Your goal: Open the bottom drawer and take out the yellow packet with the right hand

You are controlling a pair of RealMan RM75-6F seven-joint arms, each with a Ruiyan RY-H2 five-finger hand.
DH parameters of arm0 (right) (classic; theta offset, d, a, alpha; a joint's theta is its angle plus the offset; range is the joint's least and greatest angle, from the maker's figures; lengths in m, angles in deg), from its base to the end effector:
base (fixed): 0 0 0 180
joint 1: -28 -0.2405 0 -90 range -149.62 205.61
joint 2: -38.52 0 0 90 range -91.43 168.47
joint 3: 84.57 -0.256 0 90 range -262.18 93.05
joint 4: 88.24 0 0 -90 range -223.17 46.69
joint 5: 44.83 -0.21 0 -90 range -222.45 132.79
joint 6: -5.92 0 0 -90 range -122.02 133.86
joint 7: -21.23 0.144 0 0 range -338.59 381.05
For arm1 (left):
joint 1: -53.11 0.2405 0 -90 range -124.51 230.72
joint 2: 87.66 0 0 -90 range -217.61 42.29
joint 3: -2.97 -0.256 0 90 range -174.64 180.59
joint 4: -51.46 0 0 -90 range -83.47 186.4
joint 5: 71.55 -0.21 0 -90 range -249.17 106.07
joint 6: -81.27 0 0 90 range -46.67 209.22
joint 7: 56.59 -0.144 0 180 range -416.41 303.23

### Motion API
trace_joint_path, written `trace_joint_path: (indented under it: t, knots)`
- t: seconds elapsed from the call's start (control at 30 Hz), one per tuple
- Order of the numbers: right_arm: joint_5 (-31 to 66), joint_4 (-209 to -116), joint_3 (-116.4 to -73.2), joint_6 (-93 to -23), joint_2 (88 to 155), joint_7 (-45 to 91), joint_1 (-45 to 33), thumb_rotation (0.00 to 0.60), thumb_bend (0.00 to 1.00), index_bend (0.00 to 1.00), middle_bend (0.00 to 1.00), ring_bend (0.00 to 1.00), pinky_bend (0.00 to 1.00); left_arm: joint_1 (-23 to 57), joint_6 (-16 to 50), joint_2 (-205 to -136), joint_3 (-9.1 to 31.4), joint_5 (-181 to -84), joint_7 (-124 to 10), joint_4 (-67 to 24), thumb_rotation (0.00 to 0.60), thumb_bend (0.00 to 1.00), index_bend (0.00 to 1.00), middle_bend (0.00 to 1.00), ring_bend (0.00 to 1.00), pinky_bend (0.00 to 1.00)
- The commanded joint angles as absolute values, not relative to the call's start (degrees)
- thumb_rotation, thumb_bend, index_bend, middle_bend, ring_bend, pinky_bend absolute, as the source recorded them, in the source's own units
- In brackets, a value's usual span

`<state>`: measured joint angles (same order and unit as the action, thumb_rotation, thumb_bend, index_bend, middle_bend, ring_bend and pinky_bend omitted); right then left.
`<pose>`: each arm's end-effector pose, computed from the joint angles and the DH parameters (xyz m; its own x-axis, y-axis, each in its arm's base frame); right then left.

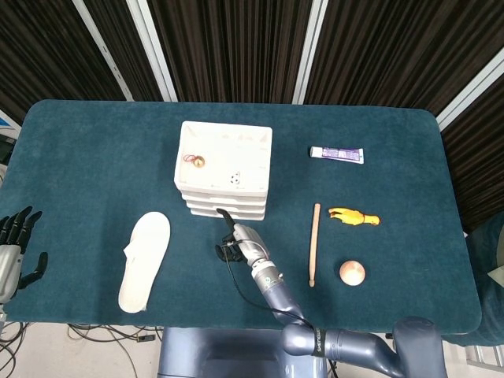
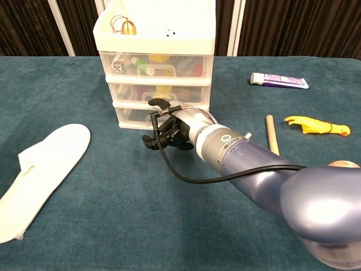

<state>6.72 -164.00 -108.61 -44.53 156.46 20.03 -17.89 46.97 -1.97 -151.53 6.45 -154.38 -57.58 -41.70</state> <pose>-0.0361 -0.3126 -0.1365 -0.3383 -0.5282 0.7788 -0.9129 -0.0166 -0.4078 -0.3123 0.1899 0.1594 0.3961 0.0162 0.9181 0.9178 0.0222 -0.3964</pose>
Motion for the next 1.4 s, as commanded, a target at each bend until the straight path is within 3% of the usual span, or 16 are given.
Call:
trace_joint_path:
  t: [0.03,1.4]
  knots:
    - [6.5,-163.9,-108.6,-44.4,156.4,20.0,-18.0,0.6,0.51,0.0,0.83,0.95,1.0,47.0,-2.0,-151.5,6.5,-154.3,-57.5,-41.7,0.6,0.46,0.05,0.0,0.0,0.0]
    - [5.2,-160.8,-109.6,-42.7,157.5,21.1,-20.6,0.6,0.52,0.0,0.84,0.95,1.0,47.3,-3.2,-151.7,6.3,-155.4,-58.1,-41.0,0.6,0.46,0.05,0.0,0.0,0.0]
